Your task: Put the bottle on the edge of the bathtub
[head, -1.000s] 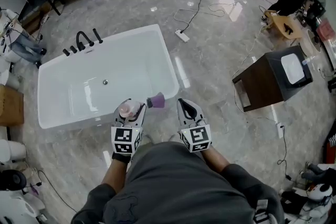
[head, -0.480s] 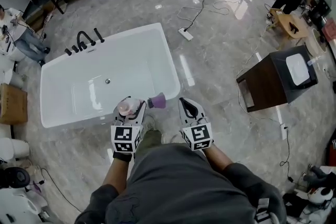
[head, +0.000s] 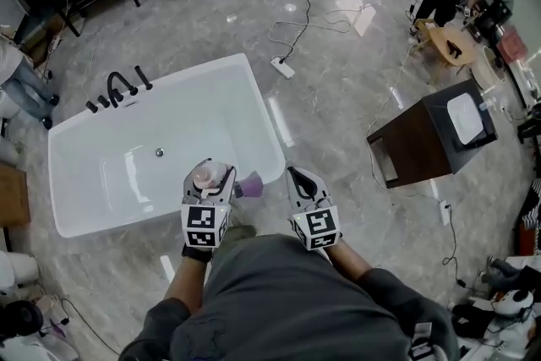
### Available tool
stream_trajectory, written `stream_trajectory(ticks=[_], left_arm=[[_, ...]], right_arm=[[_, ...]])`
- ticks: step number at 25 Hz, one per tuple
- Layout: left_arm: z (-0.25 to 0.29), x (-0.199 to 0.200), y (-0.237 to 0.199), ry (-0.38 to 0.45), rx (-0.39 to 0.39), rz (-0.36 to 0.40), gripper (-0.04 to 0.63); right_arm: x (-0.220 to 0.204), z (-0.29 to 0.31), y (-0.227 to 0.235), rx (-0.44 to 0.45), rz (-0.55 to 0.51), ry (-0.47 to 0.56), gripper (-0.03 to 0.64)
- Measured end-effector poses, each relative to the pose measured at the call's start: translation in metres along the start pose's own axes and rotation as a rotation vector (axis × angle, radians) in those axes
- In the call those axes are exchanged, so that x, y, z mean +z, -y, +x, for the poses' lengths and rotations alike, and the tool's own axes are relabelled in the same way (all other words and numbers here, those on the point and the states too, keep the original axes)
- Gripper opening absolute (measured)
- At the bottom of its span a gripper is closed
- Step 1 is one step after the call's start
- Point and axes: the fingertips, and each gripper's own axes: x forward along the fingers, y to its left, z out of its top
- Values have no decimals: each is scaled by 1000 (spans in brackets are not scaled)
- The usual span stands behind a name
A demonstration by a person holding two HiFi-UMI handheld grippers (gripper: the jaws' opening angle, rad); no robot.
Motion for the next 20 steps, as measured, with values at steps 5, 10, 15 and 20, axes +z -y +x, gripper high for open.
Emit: stream_trajectory(ticks=[5,10,15,20], left_arm=[[36,5,-44,-10,-43,3,233],[68,14,-78,-22,-77,21,233],[115,19,-101,-33,-82,26,233],[178,16,-118,-33,-68,21,233]], right_arm=[[18,50,-4,-34,-16,-8,2],[30,89,-3,-72,-5,-11,2],[31,123,11,-71,-1,-19,2],[17,168,36,-26,5,-39,2]])
